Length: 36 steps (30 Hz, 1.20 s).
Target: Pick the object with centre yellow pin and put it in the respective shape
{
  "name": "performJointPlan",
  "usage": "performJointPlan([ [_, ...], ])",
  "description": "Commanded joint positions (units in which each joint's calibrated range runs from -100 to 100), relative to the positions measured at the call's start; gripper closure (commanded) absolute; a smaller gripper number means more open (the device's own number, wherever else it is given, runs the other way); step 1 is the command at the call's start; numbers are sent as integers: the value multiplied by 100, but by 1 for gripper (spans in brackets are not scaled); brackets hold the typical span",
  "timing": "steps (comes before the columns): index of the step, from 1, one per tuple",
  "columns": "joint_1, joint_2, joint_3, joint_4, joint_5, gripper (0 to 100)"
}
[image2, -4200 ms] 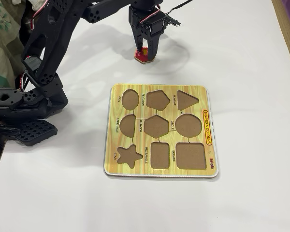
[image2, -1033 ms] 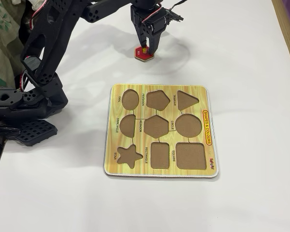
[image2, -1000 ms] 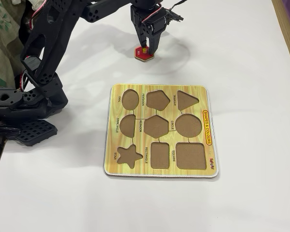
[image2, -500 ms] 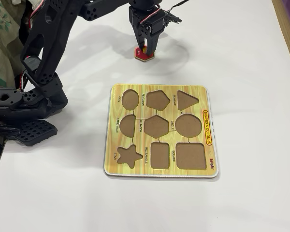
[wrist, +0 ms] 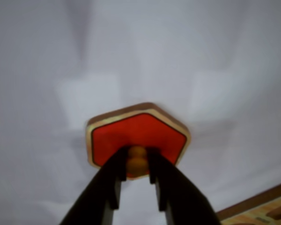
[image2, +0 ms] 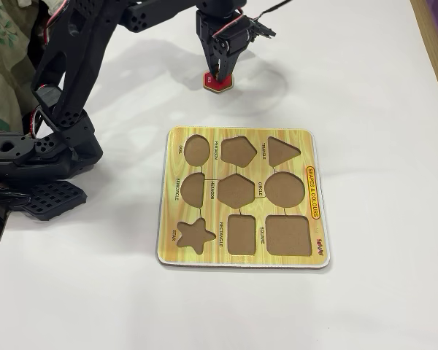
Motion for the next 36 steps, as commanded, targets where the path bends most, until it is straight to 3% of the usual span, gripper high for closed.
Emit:
performJointPlan([
  [1, -59, -100, 27, 77, 43, 99],
  [19, 39, -452, 0, -18, -15, 98],
  [29, 673, -1004, 54, 68, 53, 99],
  [36, 1015, -1615, 1061, -10, 48, 99],
])
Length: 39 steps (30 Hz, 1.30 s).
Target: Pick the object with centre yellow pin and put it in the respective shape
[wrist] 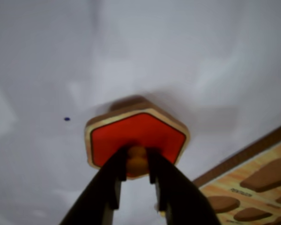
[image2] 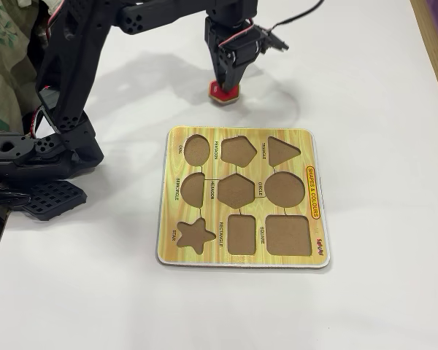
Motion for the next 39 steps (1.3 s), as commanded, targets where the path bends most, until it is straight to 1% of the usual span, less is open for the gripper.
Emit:
performJointPlan([
  [1, 288, -787, 486, -10, 22, 99],
  [6, 620, -1364, 1142, 16, 32, 99],
  [12, 904, -1800, 1385, 68, 38, 99],
  [14, 1011, -1900, 1403, 59, 221, 99],
  [18, 1294, -2034, 1412, 7, 801, 98],
  [25, 1861, -2201, 1421, 59, 1288, 98],
  [28, 2105, -2226, 1439, 59, 1424, 98],
  [36, 2534, -2369, 2149, -10, 1429, 99],
  [39, 2779, -2662, 2293, -27, 1617, 98],
])
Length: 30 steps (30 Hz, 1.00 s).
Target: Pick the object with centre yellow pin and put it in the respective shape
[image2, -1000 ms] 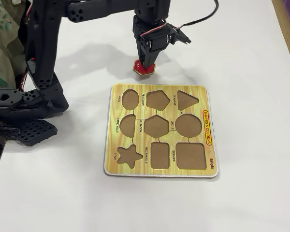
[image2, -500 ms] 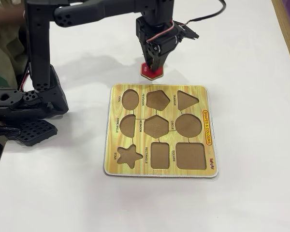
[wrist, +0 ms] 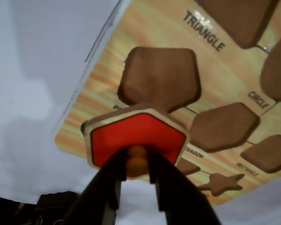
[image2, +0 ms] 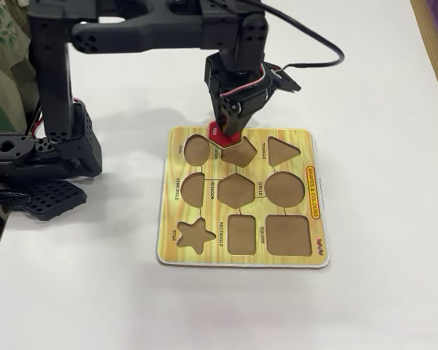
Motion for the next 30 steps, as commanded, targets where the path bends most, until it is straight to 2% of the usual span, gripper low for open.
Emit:
performJointPlan([
  [1, 369, -590, 36, -1, 266, 98],
  [12, 1434, -657, 45, -10, 1029, 98],
  [16, 1600, -648, 54, -408, 1296, 98],
  [30, 1717, -255, 414, -1065, 1259, 98],
])
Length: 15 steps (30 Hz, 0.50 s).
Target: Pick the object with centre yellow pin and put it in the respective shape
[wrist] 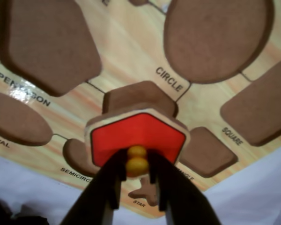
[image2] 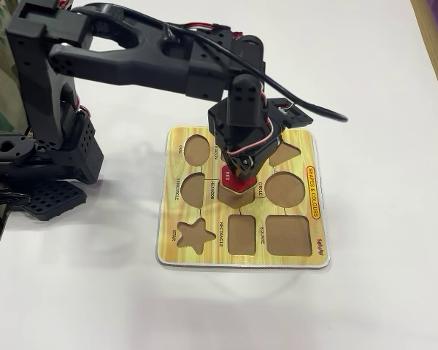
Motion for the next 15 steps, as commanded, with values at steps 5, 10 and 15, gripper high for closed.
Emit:
performJointPlan([
  [5, 52, -83, -45, -312, -15, 98],
  [10, 62, -83, -18, -476, -15, 98],
  [15, 42, 201, -108, -545, -20, 99],
])
